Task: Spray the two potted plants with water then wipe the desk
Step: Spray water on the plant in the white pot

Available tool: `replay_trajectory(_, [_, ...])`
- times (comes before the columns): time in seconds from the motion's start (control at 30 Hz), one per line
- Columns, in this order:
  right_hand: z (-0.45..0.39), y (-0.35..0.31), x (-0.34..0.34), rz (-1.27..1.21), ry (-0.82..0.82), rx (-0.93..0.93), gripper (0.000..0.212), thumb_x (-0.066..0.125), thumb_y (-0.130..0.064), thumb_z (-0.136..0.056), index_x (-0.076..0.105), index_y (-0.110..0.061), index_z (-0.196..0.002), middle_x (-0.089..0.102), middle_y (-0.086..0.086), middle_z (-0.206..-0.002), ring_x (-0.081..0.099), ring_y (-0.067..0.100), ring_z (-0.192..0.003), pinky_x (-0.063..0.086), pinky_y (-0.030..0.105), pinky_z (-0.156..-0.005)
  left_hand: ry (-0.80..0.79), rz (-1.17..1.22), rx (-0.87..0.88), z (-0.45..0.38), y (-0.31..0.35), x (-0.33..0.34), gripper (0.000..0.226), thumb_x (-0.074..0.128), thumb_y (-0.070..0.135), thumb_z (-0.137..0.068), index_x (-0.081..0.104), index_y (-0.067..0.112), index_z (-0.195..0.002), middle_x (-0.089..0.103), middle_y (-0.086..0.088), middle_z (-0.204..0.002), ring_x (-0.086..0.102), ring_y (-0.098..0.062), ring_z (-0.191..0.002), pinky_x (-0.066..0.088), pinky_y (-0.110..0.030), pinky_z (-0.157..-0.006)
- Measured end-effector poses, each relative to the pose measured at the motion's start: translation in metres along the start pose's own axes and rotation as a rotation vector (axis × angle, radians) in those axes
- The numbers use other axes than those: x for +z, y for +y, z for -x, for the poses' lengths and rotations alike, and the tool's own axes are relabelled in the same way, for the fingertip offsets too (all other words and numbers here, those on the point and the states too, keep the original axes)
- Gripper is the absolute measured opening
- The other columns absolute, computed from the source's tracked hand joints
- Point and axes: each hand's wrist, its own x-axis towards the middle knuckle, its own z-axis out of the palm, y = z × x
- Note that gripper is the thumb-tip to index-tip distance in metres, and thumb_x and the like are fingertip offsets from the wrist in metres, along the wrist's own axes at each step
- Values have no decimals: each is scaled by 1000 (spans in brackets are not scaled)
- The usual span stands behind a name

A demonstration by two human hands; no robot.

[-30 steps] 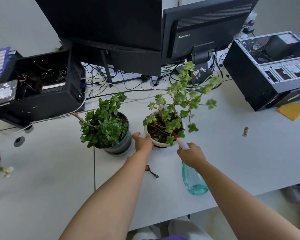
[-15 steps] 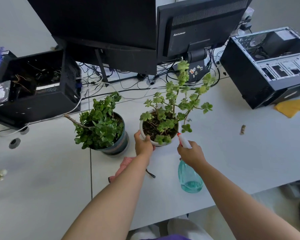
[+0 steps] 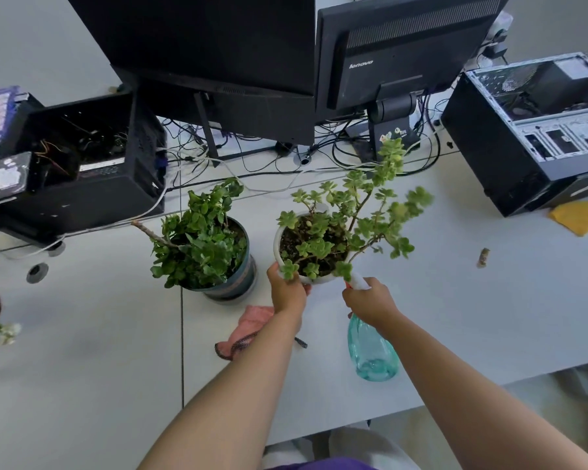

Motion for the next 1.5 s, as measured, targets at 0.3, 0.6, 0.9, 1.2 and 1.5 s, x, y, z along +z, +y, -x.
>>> replay_trajectory(0.3, [0, 0, 11, -4, -10, -32, 8, 51, -18, -76, 53, -12, -70, 63, 7, -71, 72, 37, -81, 50, 36, -65, -40, 157, -72, 9, -6, 0, 48, 47, 15, -102, 32, 35, -143, 67, -15, -108, 66, -22, -76, 57, -28, -64])
replay_trajectory(0.6, [0, 3, 13, 32, -22, -93, 21, 48, -26, -71, 56, -7, -74, 66, 12, -79, 70, 40, -86, 55, 39, -73, -93, -30, -61, -11, 2, -14, 53, 47, 19, -102, 33, 40, -148, 69, -11, -95, 58, -14, -62, 50, -24, -56])
replay_trajectory(0.9, [4, 24, 16, -93, -21, -88, 19, 53, -18, -84, 62, -2, -87, 65, 10, -82, 64, 26, -73, 60, 49, -77, -100, -64, 3, 20, -19, 3, 58, 52, 11, -92, 28, 24, -143, 66, -7, -113, 63, -23, -100, 51, -37, -86])
replay_trajectory(1.2, [-2, 51, -14, -221, -14, -11, 14, 56, -10, -87, 67, -4, -94, 67, 12, -92, 61, 23, -73, 58, 41, -72, -79, -51, -27, 2, 0, 6, 60, 47, 4, -96, 30, 33, -146, 62, -8, -120, 60, -16, -75, 53, -21, -60])
replay_trajectory(1.5, [0, 33, -57, -180, 38, -84, 12, 57, -14, -93, 65, -9, -86, 64, 9, -80, 61, 26, -72, 43, 25, -62, -11, -57, -6, 2, 10, -2, 51, 53, 20, -100, 30, 22, -145, 52, -4, -137, 58, -26, -109, 48, -30, -88])
